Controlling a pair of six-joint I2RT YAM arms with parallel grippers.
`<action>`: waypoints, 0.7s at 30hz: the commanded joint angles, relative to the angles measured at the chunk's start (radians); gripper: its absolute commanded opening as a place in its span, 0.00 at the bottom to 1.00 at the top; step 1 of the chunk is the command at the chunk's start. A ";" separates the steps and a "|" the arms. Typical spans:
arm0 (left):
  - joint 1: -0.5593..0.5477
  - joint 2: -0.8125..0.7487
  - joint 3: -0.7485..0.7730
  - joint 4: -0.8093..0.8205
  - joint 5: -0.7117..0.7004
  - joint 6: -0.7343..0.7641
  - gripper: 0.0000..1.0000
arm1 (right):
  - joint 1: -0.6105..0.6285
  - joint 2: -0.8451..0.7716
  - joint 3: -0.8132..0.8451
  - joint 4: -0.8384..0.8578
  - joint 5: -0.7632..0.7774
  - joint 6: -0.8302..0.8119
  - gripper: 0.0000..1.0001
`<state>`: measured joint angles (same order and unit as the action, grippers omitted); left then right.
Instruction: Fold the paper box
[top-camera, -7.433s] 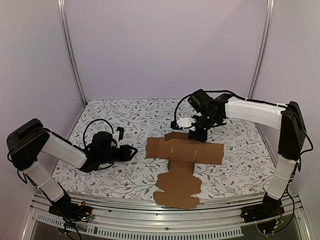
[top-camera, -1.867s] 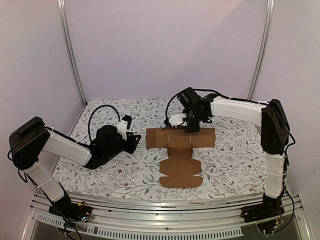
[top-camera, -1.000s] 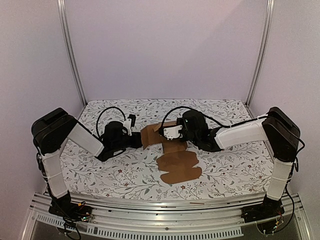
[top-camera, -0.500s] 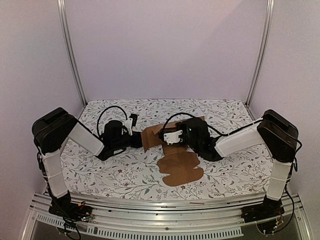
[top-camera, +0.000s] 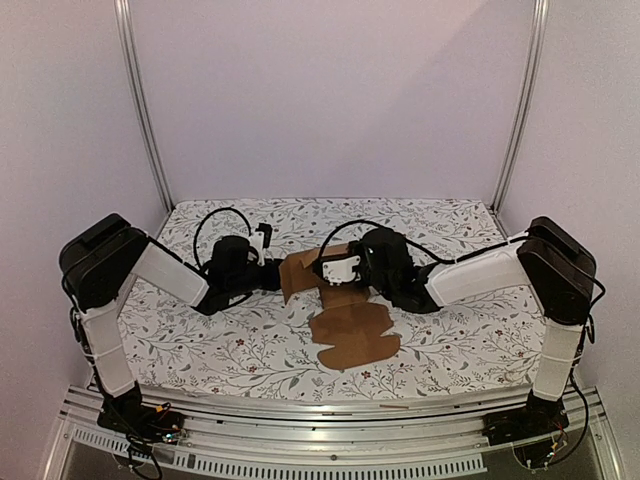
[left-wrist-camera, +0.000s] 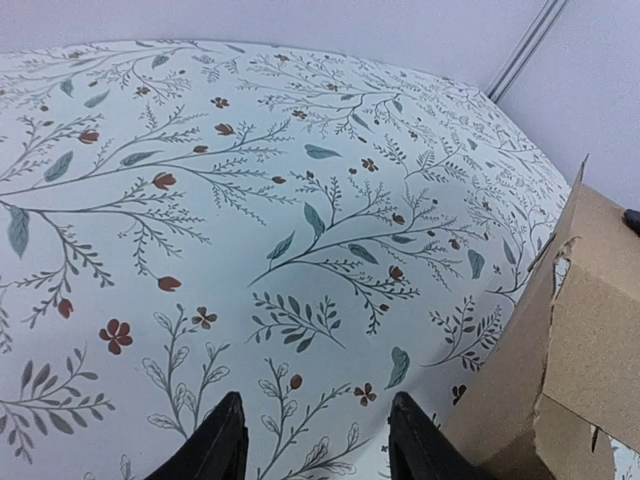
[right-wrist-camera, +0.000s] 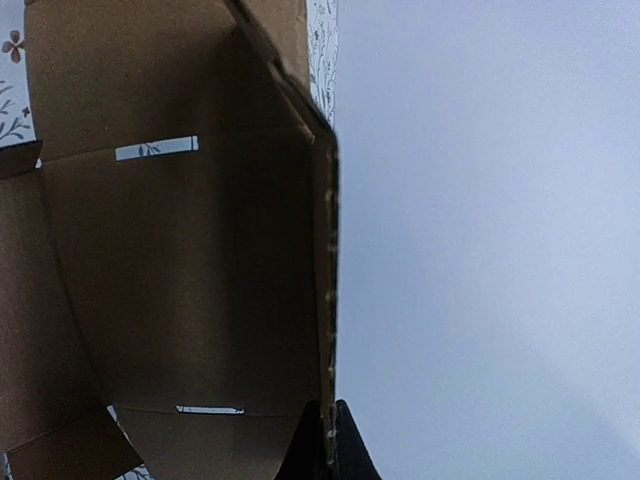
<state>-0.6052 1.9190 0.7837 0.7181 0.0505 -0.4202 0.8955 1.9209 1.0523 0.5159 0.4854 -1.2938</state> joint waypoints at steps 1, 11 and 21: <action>-0.014 -0.065 -0.030 0.038 -0.080 0.012 0.48 | -0.014 -0.009 0.051 -0.091 -0.004 0.055 0.00; -0.036 -0.076 0.008 0.026 -0.090 0.034 0.47 | -0.030 0.004 0.077 -0.094 0.003 0.035 0.00; -0.150 -0.025 0.080 0.036 -0.229 0.006 0.47 | -0.027 0.002 0.068 -0.109 0.034 0.046 0.00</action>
<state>-0.7147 1.8717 0.8413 0.7582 -0.1184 -0.4049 0.8692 1.9209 1.1248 0.4152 0.5114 -1.2606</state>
